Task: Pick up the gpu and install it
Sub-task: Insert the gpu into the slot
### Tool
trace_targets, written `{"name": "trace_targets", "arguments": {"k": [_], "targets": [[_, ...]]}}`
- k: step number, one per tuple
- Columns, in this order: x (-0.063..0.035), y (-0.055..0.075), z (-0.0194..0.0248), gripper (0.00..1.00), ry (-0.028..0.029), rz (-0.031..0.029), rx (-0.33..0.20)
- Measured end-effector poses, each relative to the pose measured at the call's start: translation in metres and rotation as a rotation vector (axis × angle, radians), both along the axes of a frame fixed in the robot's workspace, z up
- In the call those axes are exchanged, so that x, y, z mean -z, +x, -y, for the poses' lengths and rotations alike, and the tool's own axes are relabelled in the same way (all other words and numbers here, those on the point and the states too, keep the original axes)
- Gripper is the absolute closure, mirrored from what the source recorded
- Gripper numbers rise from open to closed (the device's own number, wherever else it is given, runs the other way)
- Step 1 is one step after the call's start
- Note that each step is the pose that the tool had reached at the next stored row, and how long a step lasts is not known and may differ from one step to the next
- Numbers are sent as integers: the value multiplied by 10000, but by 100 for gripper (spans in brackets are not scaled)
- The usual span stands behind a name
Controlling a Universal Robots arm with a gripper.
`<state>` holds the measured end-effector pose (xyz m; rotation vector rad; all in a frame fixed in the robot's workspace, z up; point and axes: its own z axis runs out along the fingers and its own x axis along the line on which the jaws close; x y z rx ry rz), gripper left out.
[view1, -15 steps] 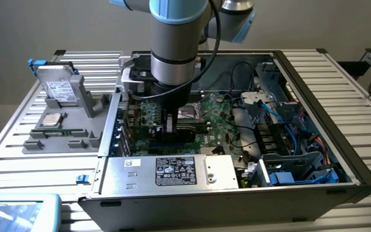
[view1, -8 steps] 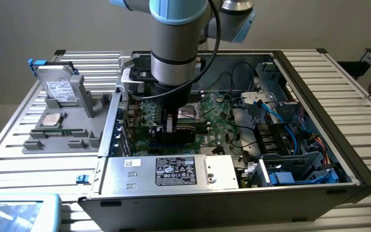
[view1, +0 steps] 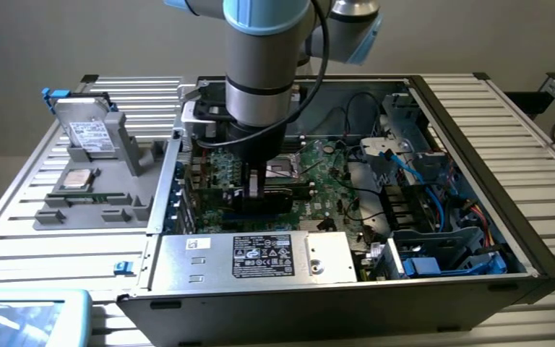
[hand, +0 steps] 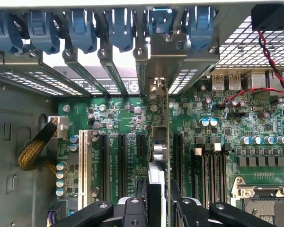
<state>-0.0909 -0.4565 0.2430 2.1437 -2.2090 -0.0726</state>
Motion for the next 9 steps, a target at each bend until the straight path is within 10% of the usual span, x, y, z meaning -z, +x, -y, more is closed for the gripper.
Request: {"name": "trace_targets", "arguments": {"k": [9], "targets": [[0,-31,-27,71,-117,157,-2]]}}
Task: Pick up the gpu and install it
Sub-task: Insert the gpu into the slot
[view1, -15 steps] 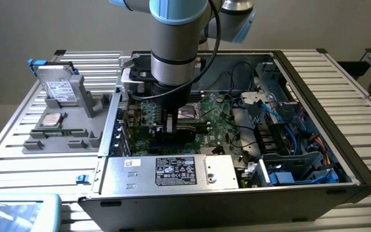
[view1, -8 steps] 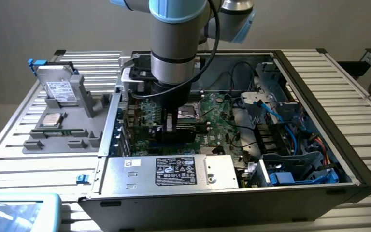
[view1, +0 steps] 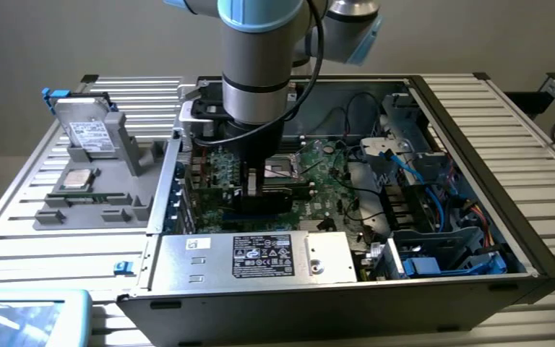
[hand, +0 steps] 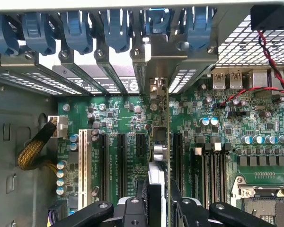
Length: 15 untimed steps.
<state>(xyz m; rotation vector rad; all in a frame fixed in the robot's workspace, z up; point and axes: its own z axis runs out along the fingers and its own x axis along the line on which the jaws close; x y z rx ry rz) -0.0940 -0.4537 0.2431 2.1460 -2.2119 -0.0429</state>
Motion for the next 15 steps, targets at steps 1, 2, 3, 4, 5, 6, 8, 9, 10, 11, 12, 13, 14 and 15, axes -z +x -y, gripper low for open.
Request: {"name": "trace_targets", "arguments": {"k": [1,2,3,4,5,6,8,9,10,11,12,13,14,15], "targets": [[0,-1,0,71,0,0,0],[0,-2,0,71,-1,-1,1],[0,-2,0,71,-1,-1,2],[0,-2,0,71,3,-4,2],[-1,-3,0,71,24,-7,2],[-1,-3,0,71,63,-9,3],[0,-2,0,71,152,-23,1],[0,-2,0,71,160,-38,2],[0,-2,0,71,161,-52,2],[0,-2,0,71,161,-56,2],[0,-2,0,71,161,-67,2],[0,-2,1,71,161,-72,2],[0,-2,1,71,161,-72,2],[0,-2,1,71,160,-74,2]]}}
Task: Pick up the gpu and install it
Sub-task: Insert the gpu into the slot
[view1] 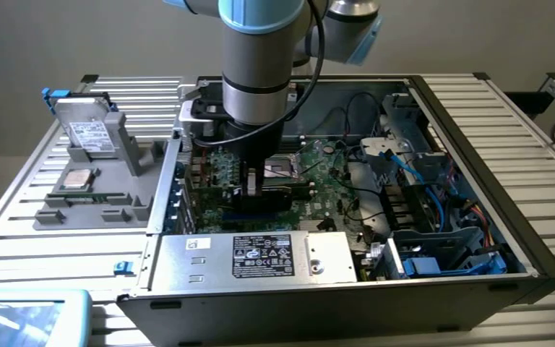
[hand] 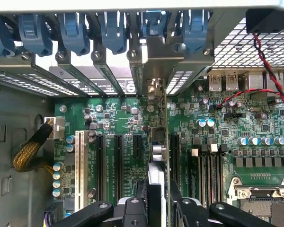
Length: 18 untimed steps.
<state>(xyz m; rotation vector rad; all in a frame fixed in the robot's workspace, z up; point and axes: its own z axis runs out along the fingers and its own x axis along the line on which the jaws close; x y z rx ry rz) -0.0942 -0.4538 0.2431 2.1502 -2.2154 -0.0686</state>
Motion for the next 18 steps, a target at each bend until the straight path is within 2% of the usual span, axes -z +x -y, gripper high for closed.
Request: {"name": "trace_targets", "arguments": {"k": [13,18], "targets": [[0,-4,7,71,-8,-12,-1],[0,-13,7,71,-53,-16,2]]}}
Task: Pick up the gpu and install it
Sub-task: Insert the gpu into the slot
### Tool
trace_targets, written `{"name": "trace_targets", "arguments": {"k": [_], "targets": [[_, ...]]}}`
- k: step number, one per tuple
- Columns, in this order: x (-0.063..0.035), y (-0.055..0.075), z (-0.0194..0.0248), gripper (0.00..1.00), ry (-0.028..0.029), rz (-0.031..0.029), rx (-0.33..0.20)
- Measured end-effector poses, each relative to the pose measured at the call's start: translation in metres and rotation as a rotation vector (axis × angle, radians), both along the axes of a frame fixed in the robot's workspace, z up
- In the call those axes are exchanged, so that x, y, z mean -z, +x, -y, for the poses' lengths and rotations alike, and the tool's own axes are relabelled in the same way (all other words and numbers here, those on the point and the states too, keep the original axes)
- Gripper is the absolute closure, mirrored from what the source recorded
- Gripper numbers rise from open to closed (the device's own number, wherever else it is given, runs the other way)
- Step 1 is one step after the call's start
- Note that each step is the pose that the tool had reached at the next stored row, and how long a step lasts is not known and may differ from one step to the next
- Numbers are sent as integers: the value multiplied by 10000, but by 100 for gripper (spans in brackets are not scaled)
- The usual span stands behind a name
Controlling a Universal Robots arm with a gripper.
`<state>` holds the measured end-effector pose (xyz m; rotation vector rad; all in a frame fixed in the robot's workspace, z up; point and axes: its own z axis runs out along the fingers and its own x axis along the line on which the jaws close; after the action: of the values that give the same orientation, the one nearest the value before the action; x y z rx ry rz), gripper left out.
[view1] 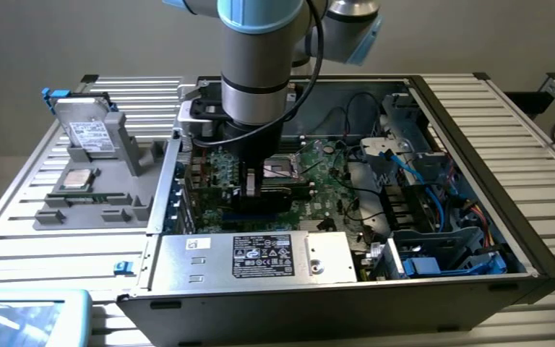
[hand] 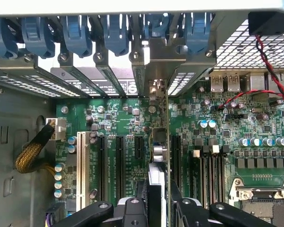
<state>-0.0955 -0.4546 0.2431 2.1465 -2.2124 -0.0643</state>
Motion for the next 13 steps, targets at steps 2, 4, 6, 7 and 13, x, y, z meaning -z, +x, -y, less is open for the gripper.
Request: {"name": "trace_targets", "arguments": {"k": [2,4,6,7,13], "targets": [[6,-3,-2,71,-11,2,2],[7,-3,-1,71,-15,0,1],[8,-4,-1,71,-14,-1,2],[8,-6,-2,71,-14,0,2],[9,-49,-2,71,-13,0,1]]}}
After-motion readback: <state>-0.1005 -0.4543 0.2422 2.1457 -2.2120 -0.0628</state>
